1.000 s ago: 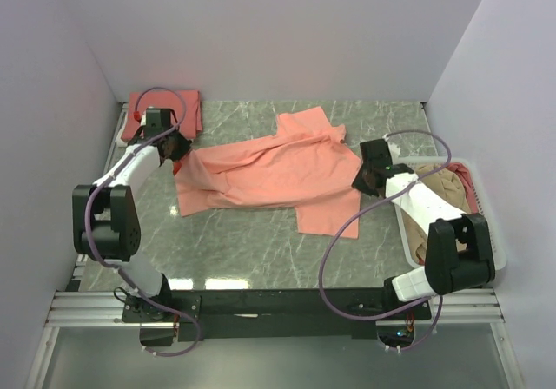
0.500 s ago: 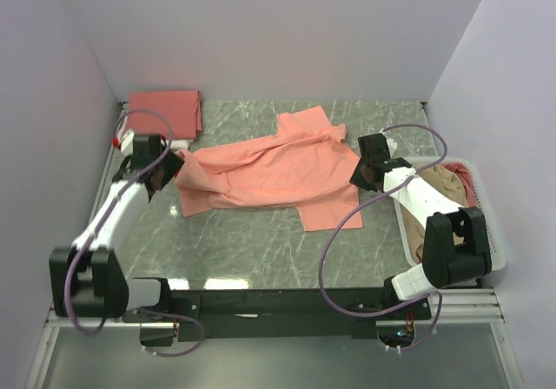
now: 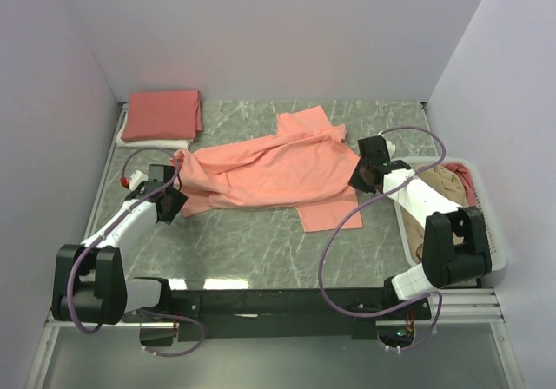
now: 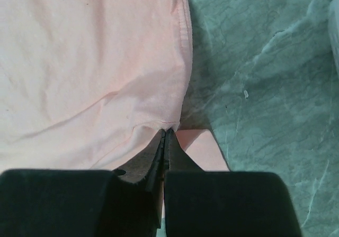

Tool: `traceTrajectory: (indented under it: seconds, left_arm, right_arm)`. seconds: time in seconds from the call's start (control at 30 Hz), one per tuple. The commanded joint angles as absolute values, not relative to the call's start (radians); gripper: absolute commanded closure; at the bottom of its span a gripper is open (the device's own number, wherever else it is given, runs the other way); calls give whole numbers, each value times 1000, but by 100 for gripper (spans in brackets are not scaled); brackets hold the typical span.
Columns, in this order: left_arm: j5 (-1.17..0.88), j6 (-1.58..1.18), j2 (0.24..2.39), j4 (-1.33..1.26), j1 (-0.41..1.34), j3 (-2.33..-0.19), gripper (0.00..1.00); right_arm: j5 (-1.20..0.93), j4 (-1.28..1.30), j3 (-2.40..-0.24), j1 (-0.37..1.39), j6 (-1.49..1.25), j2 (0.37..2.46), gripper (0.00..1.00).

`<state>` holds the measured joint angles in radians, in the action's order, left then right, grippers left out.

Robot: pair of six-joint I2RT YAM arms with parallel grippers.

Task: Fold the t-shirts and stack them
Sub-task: Flatten the tshirt out

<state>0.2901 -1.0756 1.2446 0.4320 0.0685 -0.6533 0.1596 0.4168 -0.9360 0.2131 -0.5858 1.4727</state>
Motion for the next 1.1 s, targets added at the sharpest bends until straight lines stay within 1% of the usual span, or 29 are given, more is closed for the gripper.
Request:
traceTrajectory:
  seconds: [0.0,0.13,0.43,0.57,0.67,0.73,0.77,0.8,0.83,0.87,1.07]
  left_arm:
    - [294,-1155,1279,394,133,-653,48]
    - [316,-1187,1357,400,167,-673,47]
    - [374,-1219,1439,411,173,-692,47]
    - [374,-1226,1488,416,176,-716,51]
    - [373,-1233,1509,403,183,-715,61]
    - [371,-1233,1526,400,184,-715,70]
    - [361,-1230,1531,397,186,-716,79]
    - [357,-1226,1532,396,186,-716,84]
    - [354,-1215,1529,388,186,-718,97]
    - [350,-1207,1525,390,184,-722,99]
    - [393,-1134,1404,474,173,-805,99]
  right_arm:
    - [147,382,-934,215,-583,1473,100]
    - [146,379,-930,213,-583,1463,100]
    - [137,365,-911,213,-580,1460,100]
    - [133,365,-916,213,-580,1459,100]
    - [130,362,-913,213,-578,1459,100]
    - [129,361,-910,213,-578,1462,100]
    - [127,360,-908,212,-578,1463,100]
    - [127,360,-907,213,-577,1463,100]
    - [127,362,-905,213,-575,1460,100]
    - [127,362,-908,213,-574,1460,100]
    - [101,376,-922,212,-574,1430,100]
